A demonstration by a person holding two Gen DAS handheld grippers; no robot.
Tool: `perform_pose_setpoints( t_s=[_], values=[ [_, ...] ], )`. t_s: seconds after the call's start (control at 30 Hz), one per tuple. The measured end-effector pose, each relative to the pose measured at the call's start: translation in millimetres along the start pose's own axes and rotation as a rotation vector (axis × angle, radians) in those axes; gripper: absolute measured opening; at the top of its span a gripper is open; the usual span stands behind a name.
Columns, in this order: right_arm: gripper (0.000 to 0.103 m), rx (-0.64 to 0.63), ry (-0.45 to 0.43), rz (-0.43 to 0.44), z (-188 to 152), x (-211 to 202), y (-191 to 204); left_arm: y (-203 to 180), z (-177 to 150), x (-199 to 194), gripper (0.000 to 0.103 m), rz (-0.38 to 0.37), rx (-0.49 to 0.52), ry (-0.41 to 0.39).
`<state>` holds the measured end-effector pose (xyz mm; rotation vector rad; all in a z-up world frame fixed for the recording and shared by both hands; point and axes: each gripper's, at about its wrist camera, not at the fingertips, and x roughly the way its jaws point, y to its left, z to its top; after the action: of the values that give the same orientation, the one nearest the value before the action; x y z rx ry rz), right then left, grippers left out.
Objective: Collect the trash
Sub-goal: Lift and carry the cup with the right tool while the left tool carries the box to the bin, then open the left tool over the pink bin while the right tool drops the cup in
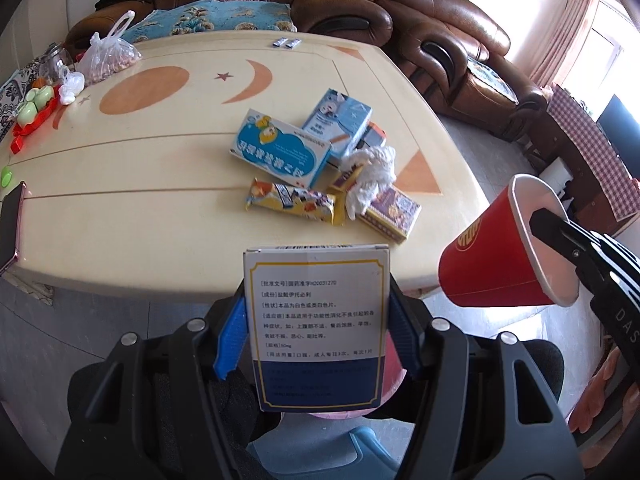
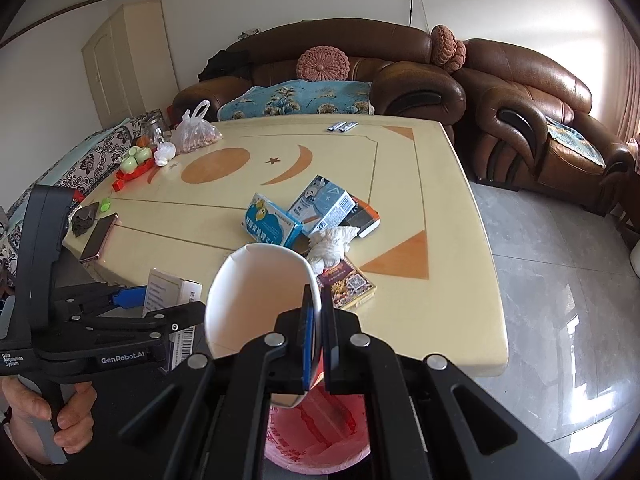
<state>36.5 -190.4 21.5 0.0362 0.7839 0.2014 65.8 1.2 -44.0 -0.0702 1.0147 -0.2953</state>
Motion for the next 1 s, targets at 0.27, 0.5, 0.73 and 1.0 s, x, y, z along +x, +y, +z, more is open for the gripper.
perform_pose_setpoints(
  t_s=[0.27,0.5,0.73,1.0],
  values=[
    [0.004,0.009,0.059,-0.010,-35.3,9.5,-0.5,-11.2,-28.4,20.4,0.060,-0.004,0.025,0.057],
    [0.004,0.034,0.130,-0.016,-68.3,27.7,-9.0,-16.1,-54.0,50.6,0.060,-0.009,0.026,0.134],
    [0.004,0.053,0.200,-0.026,-95.1,53.4,-19.2,-21.5,-72.7,82.7,0.060,0.013,0.047,0.198],
    [0.004,0.073,0.264,-0.024,-117.1,88.4,-26.4,-19.2,-86.3,119.3,0.060,0.023,0.044,0.258]
  ],
)
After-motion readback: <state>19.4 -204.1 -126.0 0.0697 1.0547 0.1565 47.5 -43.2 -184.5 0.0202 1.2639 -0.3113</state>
